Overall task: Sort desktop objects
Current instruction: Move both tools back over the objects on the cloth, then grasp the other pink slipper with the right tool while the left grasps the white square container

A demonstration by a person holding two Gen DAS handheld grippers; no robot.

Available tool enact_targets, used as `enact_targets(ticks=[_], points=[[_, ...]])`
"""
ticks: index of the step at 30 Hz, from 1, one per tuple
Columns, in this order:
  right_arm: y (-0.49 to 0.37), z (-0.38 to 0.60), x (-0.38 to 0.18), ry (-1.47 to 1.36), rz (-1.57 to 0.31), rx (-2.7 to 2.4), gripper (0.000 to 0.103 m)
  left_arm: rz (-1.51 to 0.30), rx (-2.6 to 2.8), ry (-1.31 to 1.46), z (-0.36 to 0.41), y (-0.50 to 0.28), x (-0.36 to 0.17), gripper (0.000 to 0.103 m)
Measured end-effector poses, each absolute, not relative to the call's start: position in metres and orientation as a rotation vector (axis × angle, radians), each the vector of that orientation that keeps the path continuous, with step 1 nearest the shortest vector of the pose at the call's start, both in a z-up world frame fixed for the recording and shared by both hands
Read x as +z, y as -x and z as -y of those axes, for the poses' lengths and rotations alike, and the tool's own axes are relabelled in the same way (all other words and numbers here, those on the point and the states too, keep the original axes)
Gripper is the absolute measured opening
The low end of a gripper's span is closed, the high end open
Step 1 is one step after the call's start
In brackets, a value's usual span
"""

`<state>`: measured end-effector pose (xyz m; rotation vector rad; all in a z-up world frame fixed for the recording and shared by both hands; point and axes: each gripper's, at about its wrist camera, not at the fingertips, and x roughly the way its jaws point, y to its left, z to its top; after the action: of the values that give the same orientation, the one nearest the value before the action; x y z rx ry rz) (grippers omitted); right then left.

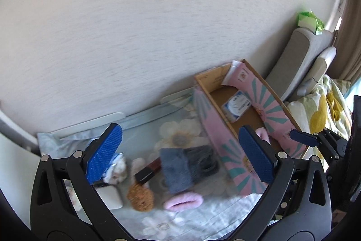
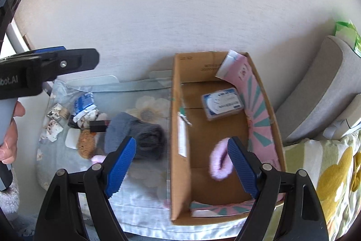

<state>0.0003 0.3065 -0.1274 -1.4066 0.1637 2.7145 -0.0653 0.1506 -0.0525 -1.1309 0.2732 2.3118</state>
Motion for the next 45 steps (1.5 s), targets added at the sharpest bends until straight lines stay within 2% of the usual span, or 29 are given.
enact_targets(ticks=[12, 21, 35, 45], points=[[0.002, -0.248, -0.126, 1.433, -0.129, 2.797, 0.08, -0.17, 2.478, 1.131, -0.033, 0.061, -0.051, 0.103], [-0.001, -0.217, -0.15, 1.496, -0.117, 2.797, 0.081, -0.066, 2.513, 1.24, 0.037, 0.059, -0.104, 0.103], [-0.001, -0.171, -0.248, 1.672, -0.252, 2.681, 0.08, -0.049, 2.42, 1.433, 0.045, 0.063, -0.221, 0.101], [0.012, -0.159, -0.279, 1.645, -0.251, 2.611, 0.08, -0.075, 2.411, 1.463, 0.034, 0.072, -0.261, 0.093]])
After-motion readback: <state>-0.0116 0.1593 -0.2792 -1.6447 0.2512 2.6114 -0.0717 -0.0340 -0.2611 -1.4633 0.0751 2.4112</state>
